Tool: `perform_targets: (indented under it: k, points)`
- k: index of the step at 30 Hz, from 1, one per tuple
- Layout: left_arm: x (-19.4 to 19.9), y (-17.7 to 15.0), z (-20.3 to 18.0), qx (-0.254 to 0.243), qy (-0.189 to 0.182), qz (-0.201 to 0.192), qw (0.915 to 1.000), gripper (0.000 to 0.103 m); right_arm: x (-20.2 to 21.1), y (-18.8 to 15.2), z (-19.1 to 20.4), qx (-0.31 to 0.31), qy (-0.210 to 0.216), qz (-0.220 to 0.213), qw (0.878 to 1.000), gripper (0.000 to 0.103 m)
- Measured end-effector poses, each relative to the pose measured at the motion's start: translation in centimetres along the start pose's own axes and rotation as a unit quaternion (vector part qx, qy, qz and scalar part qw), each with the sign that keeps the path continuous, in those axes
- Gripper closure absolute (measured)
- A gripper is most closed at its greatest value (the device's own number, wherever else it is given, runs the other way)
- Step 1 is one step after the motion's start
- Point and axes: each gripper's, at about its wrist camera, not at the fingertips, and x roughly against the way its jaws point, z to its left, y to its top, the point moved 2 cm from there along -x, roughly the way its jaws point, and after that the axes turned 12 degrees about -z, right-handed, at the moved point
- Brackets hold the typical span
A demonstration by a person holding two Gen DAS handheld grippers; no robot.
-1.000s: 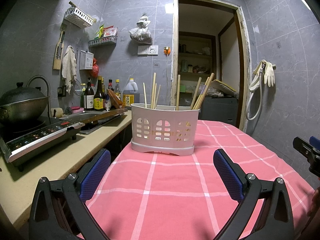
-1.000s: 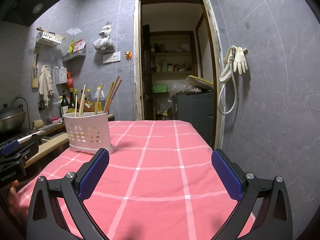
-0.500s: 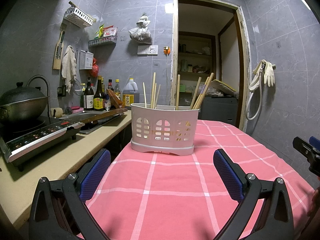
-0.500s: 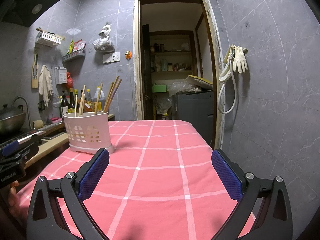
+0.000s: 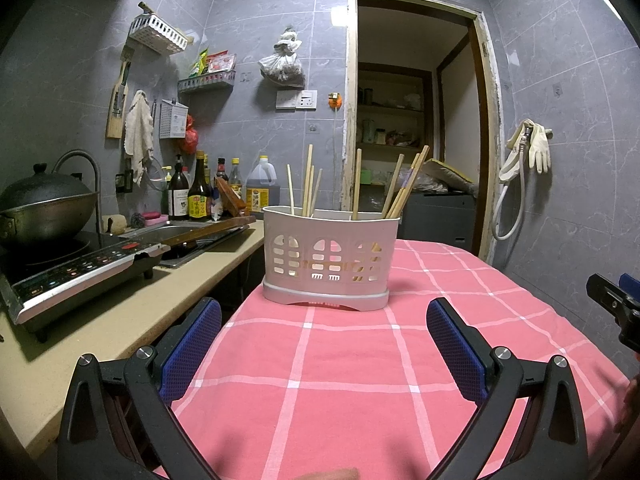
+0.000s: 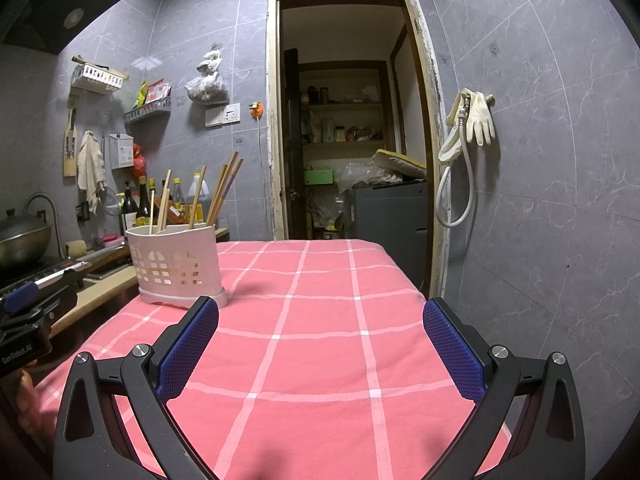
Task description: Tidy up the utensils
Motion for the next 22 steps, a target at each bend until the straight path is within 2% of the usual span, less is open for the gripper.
perform_targets:
  k: [22]
  points:
    - [-0.04, 0.05, -0.33, -0.003, 0.0, -0.001, 1.0, 0.002, -0.01, -0.03, 0.08, -0.002, 0.0, 0.001, 1.0, 0.0]
